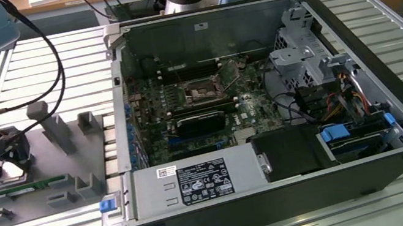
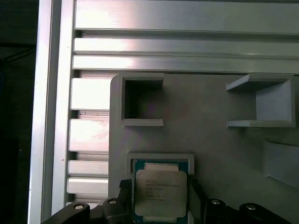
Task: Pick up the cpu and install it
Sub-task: 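Pick up the cpu and move it towards the insertion slot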
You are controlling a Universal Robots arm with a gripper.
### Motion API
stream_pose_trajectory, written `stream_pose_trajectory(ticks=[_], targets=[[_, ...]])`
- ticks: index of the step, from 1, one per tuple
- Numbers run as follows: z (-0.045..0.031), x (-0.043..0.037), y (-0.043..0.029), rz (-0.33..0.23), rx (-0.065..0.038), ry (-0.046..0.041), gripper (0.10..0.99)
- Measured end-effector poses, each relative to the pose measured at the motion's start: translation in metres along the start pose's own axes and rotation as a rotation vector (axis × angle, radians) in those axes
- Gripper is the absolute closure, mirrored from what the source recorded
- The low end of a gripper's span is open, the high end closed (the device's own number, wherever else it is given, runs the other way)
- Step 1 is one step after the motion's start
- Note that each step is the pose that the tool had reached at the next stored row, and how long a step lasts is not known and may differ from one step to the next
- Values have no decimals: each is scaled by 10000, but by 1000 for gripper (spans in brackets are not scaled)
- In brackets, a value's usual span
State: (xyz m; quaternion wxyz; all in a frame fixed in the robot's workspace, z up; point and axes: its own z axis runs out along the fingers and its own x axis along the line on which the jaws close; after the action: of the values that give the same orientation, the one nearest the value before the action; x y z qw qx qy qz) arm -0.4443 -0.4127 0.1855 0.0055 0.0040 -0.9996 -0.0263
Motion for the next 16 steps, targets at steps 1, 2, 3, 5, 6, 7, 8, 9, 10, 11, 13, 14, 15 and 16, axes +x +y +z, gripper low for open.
stream_pose_trajectory(ticks=[1,2,3,5,6,7,8,9,10,11,13,14,15,16], targets=[[1,0,0,0,0,1,482],[4,-1,0,1,-1,-1,482],[5,-1,0,1,0,0,545],[6,-1,0,1,0,1,553],[6,-2,-1,0,0,0,553],[7,-2,-1,0,-1,-4,553],[8,-2,-1,0,-1,-7,553],[8,-2,0,0,-2,-9,553],[8,-2,-1,-1,-2,-9,553],[8,-2,0,-1,-2,-10,553],[8,-2,0,-1,-1,-9,553],[9,-2,0,-1,-3,-12,553],[10,-3,1,-1,-5,-16,545],[10,-3,1,-1,-4,-15,545]])
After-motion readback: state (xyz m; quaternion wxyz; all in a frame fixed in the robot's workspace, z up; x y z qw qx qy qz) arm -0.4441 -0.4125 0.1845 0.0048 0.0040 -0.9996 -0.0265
